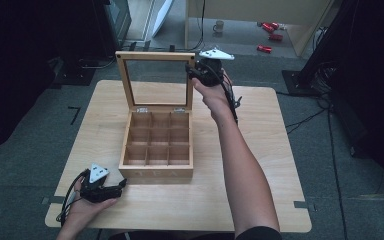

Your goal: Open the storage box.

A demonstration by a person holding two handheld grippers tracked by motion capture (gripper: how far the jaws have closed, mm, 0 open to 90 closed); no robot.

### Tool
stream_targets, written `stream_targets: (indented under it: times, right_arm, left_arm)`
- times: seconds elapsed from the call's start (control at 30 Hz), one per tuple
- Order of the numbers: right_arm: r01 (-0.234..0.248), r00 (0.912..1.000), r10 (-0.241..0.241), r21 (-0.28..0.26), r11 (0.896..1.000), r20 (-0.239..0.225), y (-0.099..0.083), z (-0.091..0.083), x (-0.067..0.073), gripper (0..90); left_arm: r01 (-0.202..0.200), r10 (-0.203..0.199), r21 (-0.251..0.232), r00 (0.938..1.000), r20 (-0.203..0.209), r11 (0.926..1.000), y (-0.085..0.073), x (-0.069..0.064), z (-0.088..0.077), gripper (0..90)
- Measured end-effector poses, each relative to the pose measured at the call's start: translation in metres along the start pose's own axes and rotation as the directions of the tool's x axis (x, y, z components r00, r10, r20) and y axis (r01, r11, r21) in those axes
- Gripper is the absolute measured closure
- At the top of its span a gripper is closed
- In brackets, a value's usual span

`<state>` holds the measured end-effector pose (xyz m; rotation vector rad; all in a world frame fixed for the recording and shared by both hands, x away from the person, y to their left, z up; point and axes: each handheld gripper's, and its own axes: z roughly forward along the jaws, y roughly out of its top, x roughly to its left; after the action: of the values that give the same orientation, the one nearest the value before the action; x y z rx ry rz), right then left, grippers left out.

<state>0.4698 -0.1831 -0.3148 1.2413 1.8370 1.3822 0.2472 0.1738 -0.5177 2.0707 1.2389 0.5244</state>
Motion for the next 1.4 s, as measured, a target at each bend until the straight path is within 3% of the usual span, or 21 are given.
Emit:
stream_targets:
  times: [0.83, 1.4]
  right_arm:
    - [-0.095, 0.9916, 0.091, 0.037, 0.995, 0.092, 0.01, 0.041, -0.01, 66.6]
    - [-0.112, 0.9889, 0.108, 0.036, 0.993, 0.102, 0.009, 0.049, -0.013, 65.6]
  left_arm:
    - [-0.027, 0.026, 0.013, 0.9995, 0.017, 0.9996, 0.0, -0.002, 0.001, 10.6]
    - [-0.037, 0.036, 0.013, 0.9989, 0.029, 0.9993, 0.0, -0.002, 0.001, 10.3]
